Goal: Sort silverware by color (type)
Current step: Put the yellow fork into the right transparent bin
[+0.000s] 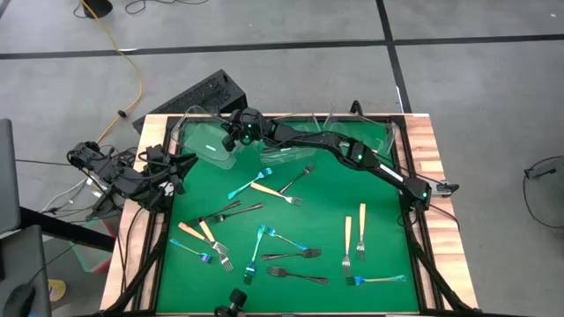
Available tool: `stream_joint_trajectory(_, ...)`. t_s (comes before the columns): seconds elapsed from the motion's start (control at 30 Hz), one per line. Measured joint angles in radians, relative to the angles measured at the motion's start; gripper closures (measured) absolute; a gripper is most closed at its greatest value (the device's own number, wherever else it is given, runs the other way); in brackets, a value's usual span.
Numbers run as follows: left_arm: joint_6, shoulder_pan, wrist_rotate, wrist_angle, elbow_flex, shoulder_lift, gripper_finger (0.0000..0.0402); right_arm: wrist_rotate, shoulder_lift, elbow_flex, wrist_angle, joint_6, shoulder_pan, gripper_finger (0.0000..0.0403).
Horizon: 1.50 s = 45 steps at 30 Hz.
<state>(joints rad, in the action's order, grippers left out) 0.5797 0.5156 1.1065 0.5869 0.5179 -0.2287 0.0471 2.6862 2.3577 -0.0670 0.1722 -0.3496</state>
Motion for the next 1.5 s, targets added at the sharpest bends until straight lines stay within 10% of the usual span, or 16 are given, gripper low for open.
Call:
stream_joint_trajectory(0.63, 0.001, 0.000, -0.001, -0.002, 0.000, 0.000, 0.0333, -0.023, -0.174, -0.006, 0.104, -0.183, -0.006, 0.0316)
stream_joint_trajectory(1.1, 0.005, 0.000, -0.001, -0.002, 0.000, 0.000, 0.0333, 0.055, -0.762, -0.001, 0.855, -0.458, -0.026, 0.0315)
stream_joint_trajectory(1.5, 0.028, 0.000, 0.002, -0.002, 0.000, 0.000, 0.0333, 0.122, -0.903, -0.004, 1.617, -0.087, -0.004, 0.0316)
